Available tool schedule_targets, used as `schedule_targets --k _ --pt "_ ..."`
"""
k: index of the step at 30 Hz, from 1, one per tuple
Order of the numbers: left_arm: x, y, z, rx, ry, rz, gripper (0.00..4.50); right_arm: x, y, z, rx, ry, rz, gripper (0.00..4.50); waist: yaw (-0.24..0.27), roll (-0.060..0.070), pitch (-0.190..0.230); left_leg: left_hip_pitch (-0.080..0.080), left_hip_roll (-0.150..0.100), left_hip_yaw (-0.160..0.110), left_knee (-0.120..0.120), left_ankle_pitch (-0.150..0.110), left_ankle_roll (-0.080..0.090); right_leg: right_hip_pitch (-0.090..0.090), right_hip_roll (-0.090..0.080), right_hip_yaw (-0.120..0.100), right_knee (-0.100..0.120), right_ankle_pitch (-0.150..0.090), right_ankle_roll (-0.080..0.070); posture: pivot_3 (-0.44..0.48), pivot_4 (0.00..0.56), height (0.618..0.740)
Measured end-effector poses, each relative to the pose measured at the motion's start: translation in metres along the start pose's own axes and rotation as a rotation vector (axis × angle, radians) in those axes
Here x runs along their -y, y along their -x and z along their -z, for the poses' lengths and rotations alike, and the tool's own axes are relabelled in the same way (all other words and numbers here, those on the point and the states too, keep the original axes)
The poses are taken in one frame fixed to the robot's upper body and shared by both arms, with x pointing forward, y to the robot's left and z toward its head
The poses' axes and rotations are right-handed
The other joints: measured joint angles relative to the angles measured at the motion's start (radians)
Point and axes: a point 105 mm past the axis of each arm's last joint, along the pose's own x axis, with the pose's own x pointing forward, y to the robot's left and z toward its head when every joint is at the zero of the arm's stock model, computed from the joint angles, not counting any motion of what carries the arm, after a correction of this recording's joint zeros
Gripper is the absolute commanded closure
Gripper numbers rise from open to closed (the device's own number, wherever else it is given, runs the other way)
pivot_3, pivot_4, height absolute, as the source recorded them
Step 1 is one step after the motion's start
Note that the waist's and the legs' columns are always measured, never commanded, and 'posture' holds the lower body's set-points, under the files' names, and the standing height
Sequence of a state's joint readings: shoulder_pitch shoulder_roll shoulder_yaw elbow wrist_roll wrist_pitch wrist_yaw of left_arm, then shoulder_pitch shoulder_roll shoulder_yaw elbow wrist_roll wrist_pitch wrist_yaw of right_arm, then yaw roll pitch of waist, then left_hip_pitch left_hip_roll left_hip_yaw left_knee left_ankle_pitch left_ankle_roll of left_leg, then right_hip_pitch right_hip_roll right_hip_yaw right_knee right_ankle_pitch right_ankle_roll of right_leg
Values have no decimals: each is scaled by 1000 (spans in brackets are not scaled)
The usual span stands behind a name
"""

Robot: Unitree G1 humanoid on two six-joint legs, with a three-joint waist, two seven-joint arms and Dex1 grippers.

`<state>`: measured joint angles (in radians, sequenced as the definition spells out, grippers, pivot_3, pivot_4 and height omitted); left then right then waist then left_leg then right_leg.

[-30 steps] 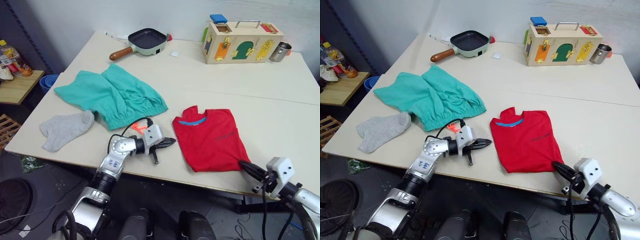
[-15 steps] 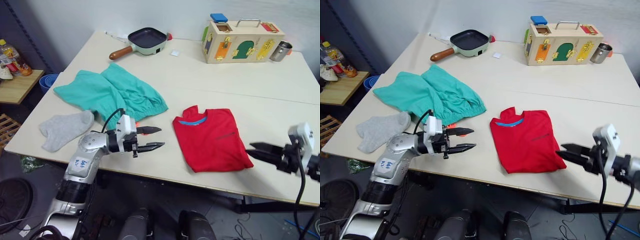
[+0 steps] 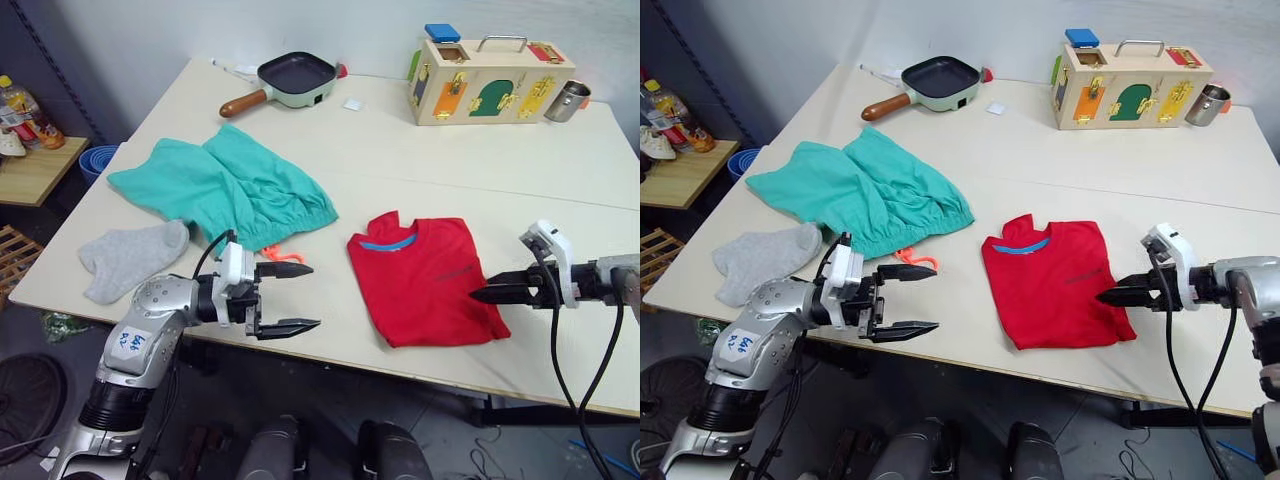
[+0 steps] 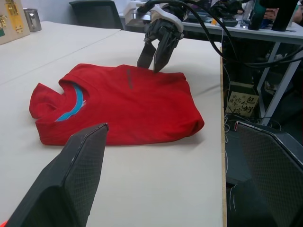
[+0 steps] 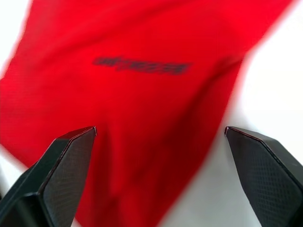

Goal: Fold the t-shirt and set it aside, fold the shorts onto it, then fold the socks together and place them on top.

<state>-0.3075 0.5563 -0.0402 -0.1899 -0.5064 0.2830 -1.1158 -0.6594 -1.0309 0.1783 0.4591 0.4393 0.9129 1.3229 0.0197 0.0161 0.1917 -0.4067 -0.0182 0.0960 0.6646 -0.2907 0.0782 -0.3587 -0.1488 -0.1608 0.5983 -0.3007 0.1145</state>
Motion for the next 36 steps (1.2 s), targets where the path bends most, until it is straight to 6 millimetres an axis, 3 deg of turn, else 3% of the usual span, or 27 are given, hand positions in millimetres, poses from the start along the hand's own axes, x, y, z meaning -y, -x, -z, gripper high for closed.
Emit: schedule_targets --k 1,6,12,17,19,21,24,31,36 --pt "0 0 0 3 -2 -1 0 -3 -4 0 -11 -15 -24 621 0 0 0 0 0 0 0 0 0 0 0 0 0 0 0 0 150 740" --pt "2 -7 -7 58 -40 2 0 -10 -25 -8 -7 -44 -73 2454 -5 0 0 0 0 0 0 0 -1 -1 0 0 1 0 0 0 150 740" --pt "3 -11 -13 108 -39 10 0 2 -19 -4 39 -91 -34 4483 -2 0 0 0 -1 1 0 0 -1 -1 0 0 1 0 0 0 150 740" --pt "4 -13 -18 124 -52 23 0 13 5 9 56 -125 27 4483 6 0 0 0 -1 0 0 0 0 0 0 0 1 0 0 0 150 740" --pt "3 -14 -19 128 -53 25 0 21 26 17 67 -149 86 4483 7 0 0 0 -2 0 0 0 0 0 0 0 1 0 0 0 150 740" --pt "3 -14 -19 130 -51 23 0 34 58 30 74 -177 197 4483 9 0 0 0 -2 0 0 0 0 0 0 0 1 0 0 0 150 740" --pt "0 -14 -17 130 -37 16 0 47 86 35 107 -177 311 4483 1 0 0 0 -1 1 0 0 0 0 0 1 1 0 0 0 150 740" --pt "-6 -13 -13 128 -31 6 0 71 113 57 120 -226 478 4483 -19 2 0 1 0 3 0 1 -2 -1 0 2 3 0 0 0 150 740" --pt "-11 -12 -15 123 -55 1 0 89 132 55 141 -215 649 4483 -22 2 0 1 0 3 0 1 -2 -1 0 2 2 0 0 0 150 740"
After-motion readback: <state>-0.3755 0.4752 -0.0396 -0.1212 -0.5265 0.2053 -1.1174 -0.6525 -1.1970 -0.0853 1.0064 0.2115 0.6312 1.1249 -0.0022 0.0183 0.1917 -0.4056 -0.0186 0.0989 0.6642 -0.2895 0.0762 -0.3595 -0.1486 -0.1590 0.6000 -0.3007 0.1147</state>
